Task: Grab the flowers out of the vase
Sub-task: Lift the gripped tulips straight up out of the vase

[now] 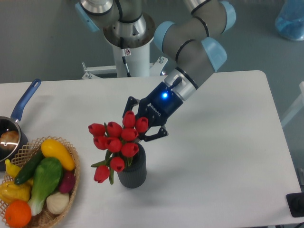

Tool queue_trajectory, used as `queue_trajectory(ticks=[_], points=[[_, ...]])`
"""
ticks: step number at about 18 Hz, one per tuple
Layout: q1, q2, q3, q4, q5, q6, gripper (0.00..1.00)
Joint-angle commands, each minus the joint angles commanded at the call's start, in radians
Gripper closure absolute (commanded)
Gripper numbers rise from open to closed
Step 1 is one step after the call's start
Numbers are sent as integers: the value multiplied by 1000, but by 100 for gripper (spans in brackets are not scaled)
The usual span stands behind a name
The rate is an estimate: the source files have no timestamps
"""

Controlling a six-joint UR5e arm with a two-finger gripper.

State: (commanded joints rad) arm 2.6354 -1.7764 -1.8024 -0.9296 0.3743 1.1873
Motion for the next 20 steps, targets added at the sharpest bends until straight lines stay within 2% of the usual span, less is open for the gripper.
queue_trajectory(ticks=[10, 16, 20], points=[[18, 8, 12, 3, -92, -3, 65], [52, 48, 14, 3, -116, -6, 65], [71, 48, 14, 3, -195, -6, 65]])
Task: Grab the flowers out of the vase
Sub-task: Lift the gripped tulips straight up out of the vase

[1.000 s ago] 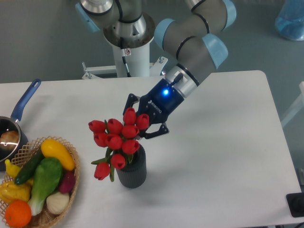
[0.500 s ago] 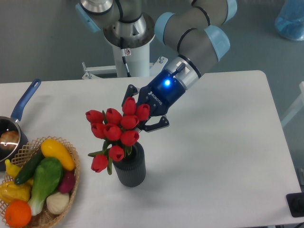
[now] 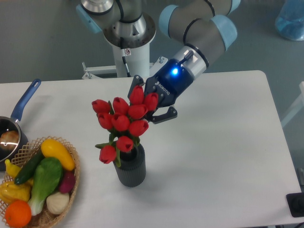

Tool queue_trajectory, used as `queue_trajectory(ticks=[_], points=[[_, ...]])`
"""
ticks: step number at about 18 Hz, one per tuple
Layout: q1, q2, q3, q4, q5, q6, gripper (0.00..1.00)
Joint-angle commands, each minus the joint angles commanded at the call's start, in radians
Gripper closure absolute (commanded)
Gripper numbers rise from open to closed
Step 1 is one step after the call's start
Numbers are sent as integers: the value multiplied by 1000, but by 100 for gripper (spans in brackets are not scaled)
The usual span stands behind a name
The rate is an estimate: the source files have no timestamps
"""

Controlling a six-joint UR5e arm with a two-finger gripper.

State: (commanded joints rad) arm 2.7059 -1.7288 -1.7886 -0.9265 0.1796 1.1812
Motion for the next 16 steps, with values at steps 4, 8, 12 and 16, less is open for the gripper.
queue_trajectory(ticks=[4, 8, 12, 16], points=[[9, 5, 5, 0, -51, 2, 65], [32, 23, 6, 0, -95, 2, 65], [46, 60, 2, -2, -114, 0, 65], [52, 77, 0, -3, -140, -2, 65]])
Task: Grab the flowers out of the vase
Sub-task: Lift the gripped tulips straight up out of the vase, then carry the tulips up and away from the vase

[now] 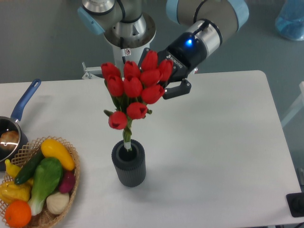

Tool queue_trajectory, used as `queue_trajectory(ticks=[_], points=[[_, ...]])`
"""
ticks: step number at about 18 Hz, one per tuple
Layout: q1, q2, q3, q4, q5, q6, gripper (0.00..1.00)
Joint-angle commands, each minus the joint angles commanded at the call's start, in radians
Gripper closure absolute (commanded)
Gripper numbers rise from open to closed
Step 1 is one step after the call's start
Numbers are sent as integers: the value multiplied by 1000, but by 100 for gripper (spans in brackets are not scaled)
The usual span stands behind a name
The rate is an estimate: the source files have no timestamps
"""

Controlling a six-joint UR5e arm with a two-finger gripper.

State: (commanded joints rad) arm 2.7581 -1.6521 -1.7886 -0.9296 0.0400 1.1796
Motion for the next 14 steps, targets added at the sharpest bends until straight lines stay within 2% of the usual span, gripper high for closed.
queue_trajectory(ticks=[5, 14], points=[[47, 6, -5, 0, -8, -17, 65], [265, -6, 8, 3, 14, -18, 65]])
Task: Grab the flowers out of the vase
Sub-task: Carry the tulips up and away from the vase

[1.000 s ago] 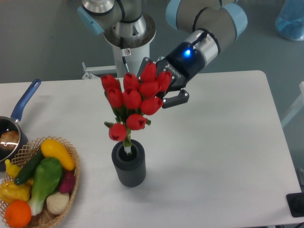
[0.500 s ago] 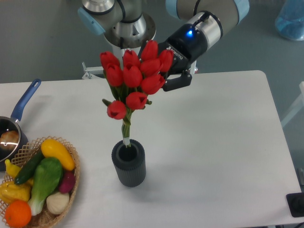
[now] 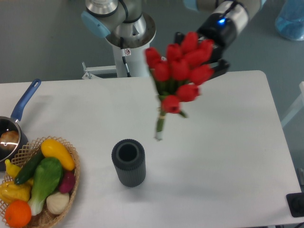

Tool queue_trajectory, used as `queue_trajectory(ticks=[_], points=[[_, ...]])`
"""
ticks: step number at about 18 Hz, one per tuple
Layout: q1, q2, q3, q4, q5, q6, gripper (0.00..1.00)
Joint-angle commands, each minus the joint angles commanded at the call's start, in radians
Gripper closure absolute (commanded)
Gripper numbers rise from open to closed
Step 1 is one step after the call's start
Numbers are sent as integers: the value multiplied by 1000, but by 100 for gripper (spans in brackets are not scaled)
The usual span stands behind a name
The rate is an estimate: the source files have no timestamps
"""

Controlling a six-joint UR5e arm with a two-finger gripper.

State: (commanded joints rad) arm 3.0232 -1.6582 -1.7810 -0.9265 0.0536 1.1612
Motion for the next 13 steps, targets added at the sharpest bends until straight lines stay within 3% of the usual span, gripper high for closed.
queue_trajectory(ticks=[3, 6, 13], points=[[78, -6, 3, 5, 32, 2, 65], [115, -28, 14, 6, 135, 8, 65], [132, -60, 57, 6, 299, 20, 66]])
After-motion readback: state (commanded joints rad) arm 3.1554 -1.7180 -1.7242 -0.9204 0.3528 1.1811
